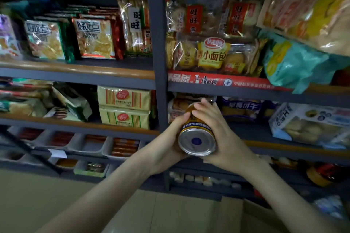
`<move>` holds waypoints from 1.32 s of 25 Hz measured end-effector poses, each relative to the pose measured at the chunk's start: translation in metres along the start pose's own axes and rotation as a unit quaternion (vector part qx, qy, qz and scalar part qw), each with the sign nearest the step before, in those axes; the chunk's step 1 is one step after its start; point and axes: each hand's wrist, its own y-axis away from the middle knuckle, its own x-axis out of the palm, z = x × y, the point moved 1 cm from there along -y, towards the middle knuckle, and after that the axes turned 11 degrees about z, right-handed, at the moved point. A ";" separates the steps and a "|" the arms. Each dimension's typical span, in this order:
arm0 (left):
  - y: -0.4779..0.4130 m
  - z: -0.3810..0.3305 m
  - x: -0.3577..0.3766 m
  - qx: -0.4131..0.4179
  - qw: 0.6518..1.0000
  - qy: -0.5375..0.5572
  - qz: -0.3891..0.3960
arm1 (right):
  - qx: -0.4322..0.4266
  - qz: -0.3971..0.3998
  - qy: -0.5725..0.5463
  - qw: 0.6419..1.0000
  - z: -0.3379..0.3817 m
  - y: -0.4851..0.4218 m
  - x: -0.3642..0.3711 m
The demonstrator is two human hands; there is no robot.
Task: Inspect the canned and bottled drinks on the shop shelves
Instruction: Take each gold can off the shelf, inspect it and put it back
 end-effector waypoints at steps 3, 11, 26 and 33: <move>-0.004 0.017 -0.017 -0.118 0.987 -0.108 -0.004 | 0.058 0.012 -0.058 0.997 -0.002 0.010 -0.006; -0.002 0.002 -0.039 0.067 0.871 -0.481 -0.071 | 0.196 0.072 -0.194 0.958 0.003 0.002 0.003; 0.027 -0.038 -0.044 -0.082 0.989 -0.095 -0.083 | 0.159 -0.057 -0.312 0.935 0.027 -0.028 -0.006; 0.021 -0.072 -0.046 0.152 0.837 -0.524 -0.030 | 0.230 -0.099 -0.357 0.900 0.029 -0.055 -0.035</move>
